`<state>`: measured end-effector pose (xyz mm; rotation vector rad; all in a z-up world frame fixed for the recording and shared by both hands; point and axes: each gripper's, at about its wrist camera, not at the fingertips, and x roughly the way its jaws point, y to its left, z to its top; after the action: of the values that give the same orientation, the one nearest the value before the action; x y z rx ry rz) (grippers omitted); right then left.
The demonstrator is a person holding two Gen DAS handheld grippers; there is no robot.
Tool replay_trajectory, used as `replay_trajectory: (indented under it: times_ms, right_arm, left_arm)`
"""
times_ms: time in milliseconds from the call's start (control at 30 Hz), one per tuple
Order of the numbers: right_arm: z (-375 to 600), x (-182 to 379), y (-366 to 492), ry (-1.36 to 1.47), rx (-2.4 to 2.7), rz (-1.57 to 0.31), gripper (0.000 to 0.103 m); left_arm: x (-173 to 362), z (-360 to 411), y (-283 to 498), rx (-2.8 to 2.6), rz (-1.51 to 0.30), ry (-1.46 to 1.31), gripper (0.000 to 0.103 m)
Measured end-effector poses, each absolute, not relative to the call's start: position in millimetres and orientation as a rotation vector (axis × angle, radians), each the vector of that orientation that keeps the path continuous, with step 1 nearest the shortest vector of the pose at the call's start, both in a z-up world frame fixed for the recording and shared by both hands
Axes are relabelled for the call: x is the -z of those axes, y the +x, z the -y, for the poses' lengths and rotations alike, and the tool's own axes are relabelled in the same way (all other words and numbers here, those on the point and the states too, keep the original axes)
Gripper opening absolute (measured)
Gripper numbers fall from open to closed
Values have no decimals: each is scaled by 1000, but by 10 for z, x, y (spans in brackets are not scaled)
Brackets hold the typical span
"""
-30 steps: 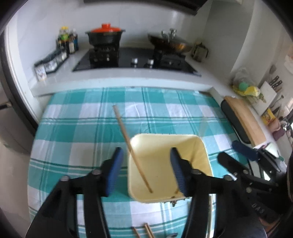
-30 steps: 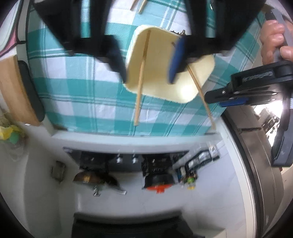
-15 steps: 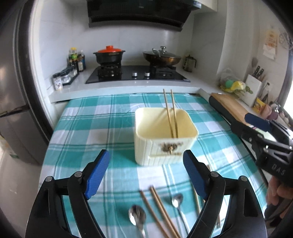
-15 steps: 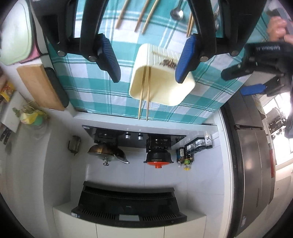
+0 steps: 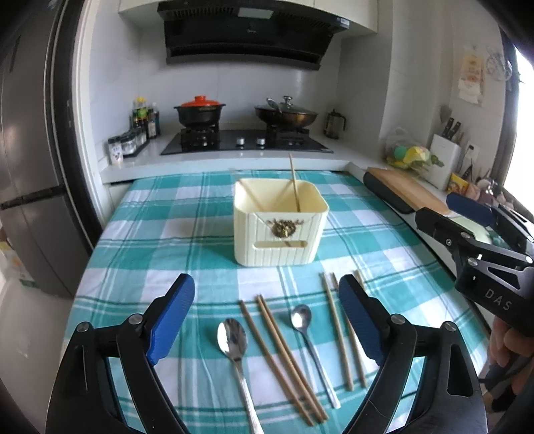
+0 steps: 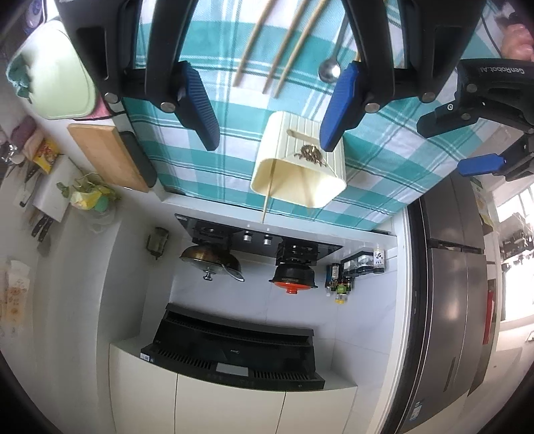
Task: Organize utensils
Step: 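Withdraw both grippers and move them back toward the utensils on the tablecloth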
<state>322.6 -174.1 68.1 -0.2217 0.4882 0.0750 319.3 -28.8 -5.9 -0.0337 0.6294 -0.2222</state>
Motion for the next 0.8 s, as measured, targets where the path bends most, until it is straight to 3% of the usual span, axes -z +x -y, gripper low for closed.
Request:
replay_trajectory:
  times_ms: [433, 800]
  right_arm:
    - [2155, -434, 2579, -174, -26, -442, 68]
    - [2554, 558, 2190, -183, 68, -591, 68]
  left_arm:
    - [475, -29, 2707, 161, -644, -5, 96]
    - [1189, -317, 2478, 61, -761, -10, 96]
